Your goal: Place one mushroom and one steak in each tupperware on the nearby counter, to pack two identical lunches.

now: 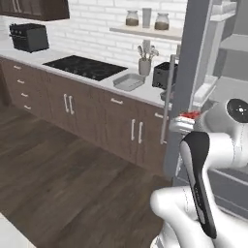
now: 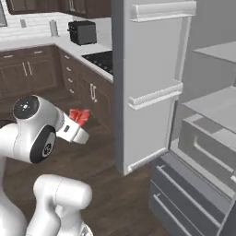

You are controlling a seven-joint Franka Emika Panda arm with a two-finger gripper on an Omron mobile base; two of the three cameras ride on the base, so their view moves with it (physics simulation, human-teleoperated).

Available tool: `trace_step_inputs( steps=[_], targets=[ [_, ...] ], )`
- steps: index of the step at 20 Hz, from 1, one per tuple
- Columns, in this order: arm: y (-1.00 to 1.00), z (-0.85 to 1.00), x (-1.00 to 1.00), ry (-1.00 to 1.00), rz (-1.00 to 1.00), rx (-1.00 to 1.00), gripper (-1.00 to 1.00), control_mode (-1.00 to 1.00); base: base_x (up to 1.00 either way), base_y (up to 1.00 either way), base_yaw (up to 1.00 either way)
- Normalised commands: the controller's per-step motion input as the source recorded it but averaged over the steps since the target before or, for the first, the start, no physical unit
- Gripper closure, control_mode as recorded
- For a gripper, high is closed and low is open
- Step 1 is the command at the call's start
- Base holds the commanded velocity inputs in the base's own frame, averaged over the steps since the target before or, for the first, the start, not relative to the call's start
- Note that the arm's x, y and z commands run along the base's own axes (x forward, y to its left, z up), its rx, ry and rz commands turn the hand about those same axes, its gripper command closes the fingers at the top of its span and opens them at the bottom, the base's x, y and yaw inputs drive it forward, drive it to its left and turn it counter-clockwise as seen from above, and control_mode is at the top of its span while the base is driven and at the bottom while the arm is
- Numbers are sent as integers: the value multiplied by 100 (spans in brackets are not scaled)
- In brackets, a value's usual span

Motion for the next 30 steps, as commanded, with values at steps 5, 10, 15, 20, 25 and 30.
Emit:
trace_step_inputs(
  steps=[5, 10, 15, 20, 25, 30],
  targets=[
    [0, 0, 0, 0, 0, 0, 100, 100, 18, 84, 69],
    [0, 0, 0, 0, 0, 0, 100, 100, 88, 40, 44],
    [0, 0, 0, 0, 0, 0, 100, 100, 100, -38, 1],
    [0, 0, 0, 0, 0, 0, 100, 100, 100, -52, -8],
    [0, 0, 0, 0, 0, 0, 100, 100, 100, -43, -39],
    [0, 0, 0, 0, 0, 0, 100, 100, 92, -17, -59]
  ],
)
